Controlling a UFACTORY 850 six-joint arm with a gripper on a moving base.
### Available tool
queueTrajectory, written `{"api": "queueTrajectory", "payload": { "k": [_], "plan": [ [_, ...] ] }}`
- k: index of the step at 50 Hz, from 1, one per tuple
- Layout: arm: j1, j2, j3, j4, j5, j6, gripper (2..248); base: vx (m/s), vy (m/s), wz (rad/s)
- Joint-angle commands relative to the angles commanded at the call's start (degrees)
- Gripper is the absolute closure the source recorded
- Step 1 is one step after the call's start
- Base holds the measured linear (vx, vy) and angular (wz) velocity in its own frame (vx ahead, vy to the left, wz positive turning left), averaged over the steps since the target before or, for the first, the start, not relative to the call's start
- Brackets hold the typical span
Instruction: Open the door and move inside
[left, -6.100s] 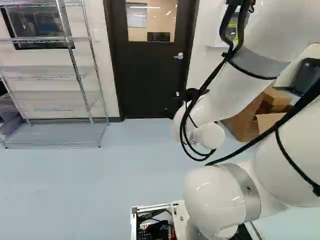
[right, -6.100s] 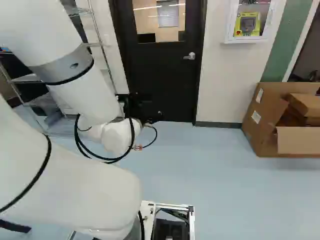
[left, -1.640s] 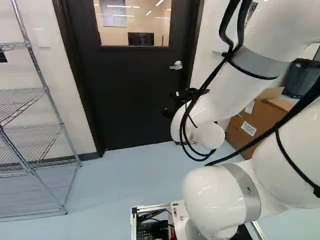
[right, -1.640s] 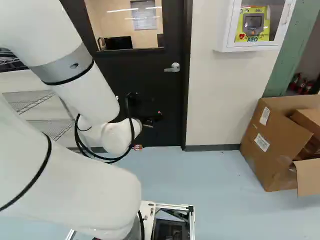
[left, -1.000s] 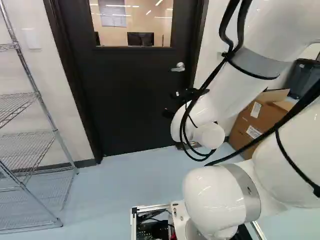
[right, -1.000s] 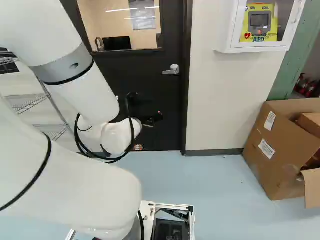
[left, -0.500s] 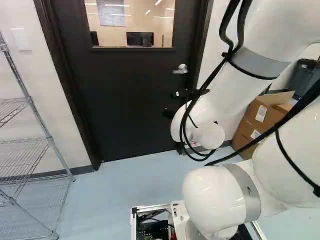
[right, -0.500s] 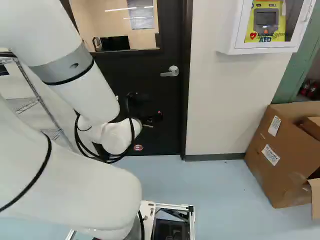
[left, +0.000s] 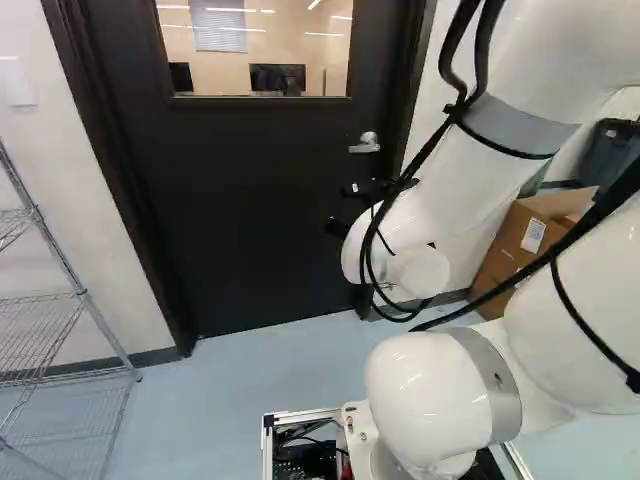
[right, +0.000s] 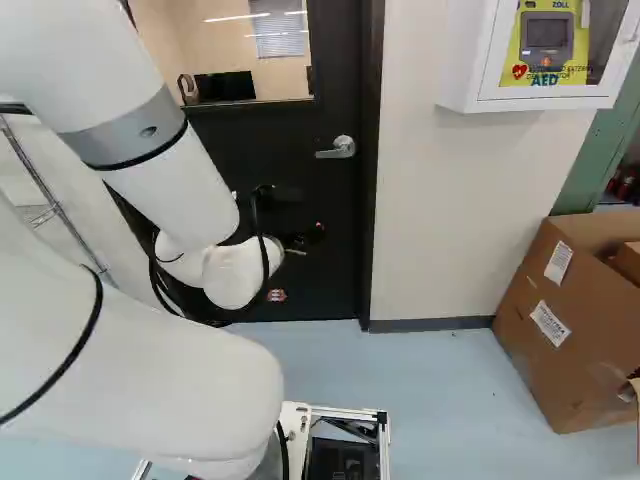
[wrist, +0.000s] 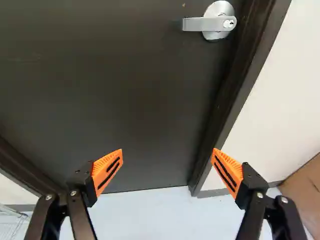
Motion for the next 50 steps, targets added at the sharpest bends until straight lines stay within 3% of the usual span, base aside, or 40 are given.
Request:
{"api": "queueTrajectory", "payload": {
  "k": [28, 50],
  "plan": [
    [0.00, 0.00, 0.00, 0.00, 0.00, 0.00, 3, 0.130, 0.000, -0.023],
    [0.00, -0.06, -0.13, 0.00, 0.00, 0.00, 3, 0.009, -0.001, -0.003]
  ]
}}
